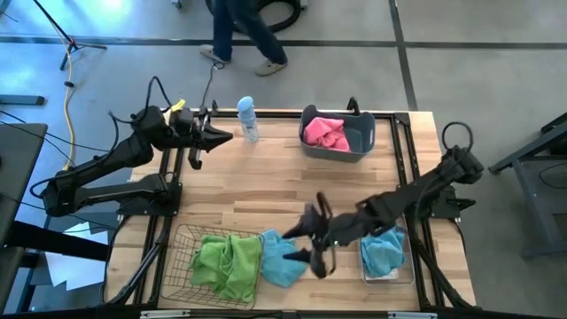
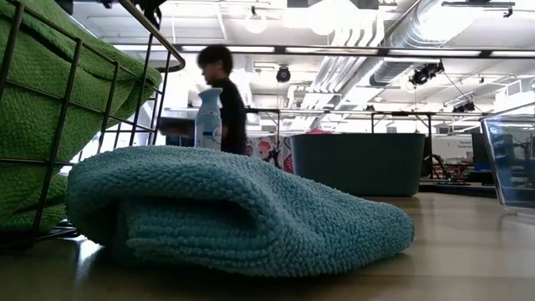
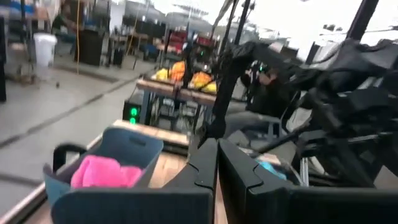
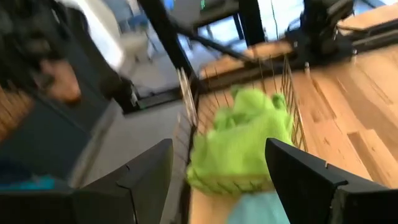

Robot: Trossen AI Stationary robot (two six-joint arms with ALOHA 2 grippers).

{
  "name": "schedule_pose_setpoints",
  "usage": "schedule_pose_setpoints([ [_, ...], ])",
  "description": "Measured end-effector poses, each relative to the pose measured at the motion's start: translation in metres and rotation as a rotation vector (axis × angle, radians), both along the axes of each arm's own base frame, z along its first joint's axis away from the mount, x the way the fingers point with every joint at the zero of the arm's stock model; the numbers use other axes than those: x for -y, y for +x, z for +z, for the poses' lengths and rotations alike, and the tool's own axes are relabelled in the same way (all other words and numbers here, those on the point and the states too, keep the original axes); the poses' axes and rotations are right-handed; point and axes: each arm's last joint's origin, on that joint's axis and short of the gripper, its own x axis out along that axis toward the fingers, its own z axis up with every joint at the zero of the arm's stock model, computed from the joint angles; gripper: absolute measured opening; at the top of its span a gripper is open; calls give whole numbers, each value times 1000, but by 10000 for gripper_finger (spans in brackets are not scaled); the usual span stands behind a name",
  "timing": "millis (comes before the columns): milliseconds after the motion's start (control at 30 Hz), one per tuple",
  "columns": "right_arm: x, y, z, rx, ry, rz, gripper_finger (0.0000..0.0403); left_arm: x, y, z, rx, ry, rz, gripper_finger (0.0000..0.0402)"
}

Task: Sort microfiber towel by color & place in baskets
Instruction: Put the blue towel into the transparent bin

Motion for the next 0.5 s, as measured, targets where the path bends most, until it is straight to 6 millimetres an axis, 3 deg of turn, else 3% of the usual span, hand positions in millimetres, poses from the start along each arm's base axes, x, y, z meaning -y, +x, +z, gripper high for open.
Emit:
schedule_pose_setpoints([
  [200, -26, 25, -1, -263, -240, 70, 252, -1, 0, -2, -17, -19, 34, 0],
  [367, -39, 46, -23, -464, -357, 89, 252, -2, 0, 0, 1, -21, 59, 0],
  [500, -47, 62, -54, -530, -411, 111, 252, -2, 0, 0, 0, -22, 56, 0],
])
